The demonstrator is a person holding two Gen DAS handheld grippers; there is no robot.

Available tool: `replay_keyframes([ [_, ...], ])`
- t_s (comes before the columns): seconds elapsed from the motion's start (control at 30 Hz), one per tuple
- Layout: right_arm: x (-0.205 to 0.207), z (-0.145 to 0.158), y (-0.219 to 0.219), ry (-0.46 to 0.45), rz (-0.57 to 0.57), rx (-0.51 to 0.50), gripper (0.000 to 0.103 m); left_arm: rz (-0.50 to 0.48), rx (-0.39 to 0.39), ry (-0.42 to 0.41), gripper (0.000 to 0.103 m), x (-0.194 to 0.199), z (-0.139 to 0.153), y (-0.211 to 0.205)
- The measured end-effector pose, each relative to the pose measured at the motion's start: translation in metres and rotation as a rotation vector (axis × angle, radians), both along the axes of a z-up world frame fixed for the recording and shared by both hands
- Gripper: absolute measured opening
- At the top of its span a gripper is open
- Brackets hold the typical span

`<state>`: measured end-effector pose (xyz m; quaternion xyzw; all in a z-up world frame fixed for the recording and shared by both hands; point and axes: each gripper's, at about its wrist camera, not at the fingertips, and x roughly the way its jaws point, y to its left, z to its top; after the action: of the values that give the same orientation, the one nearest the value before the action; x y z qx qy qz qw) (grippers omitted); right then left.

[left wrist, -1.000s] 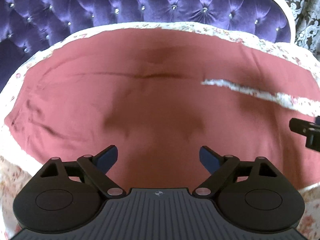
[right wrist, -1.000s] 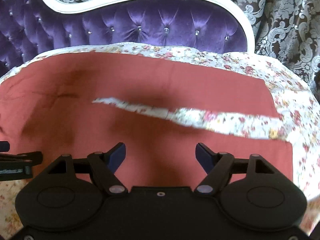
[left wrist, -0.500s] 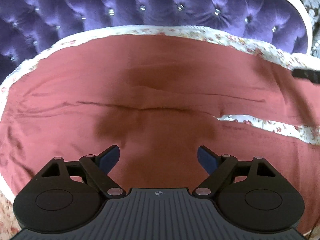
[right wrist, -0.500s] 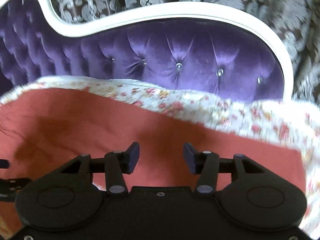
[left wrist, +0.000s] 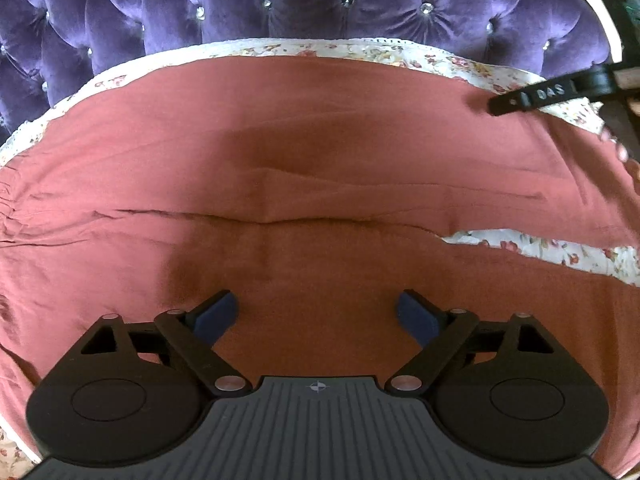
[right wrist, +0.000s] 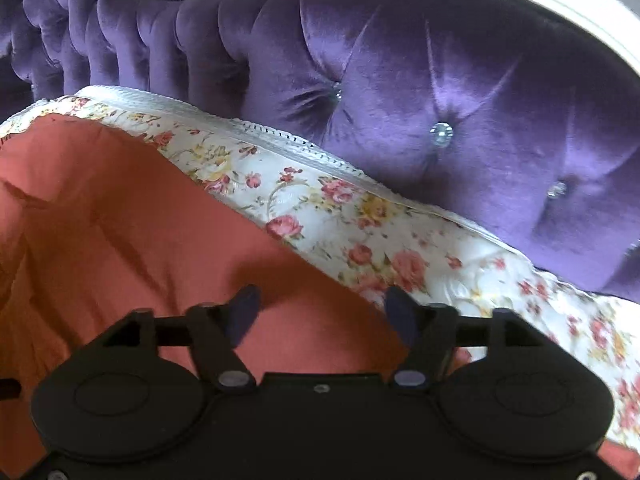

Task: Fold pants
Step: 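Lower both open grippers toward the edge of the rust-red pants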

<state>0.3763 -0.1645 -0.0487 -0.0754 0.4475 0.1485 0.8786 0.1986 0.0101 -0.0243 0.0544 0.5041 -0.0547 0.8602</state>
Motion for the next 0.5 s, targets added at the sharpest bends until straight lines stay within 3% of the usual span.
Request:
replay_keyframes([
  [0.17,0.013,-0.006,-0.002,0.009,0.065,0.008,0.076,0.007,-0.008,0.002,0.103,0.003,-0.003,0.003],
  [0.33,0.016,-0.007,-0.005,0.026,0.151,0.026,0.076,0.006,-0.007,0.006,0.103,0.004,-0.003,0.003],
  [0.43,0.015,-0.005,-0.005,0.039,0.181,0.058,0.061,0.008,-0.007,0.008,0.103,0.005,-0.003,0.003],
  [0.5,0.012,-0.001,-0.001,0.05,0.201,0.071,0.039,0.009,-0.013,0.013,0.103,0.006,-0.003,0.003],
])
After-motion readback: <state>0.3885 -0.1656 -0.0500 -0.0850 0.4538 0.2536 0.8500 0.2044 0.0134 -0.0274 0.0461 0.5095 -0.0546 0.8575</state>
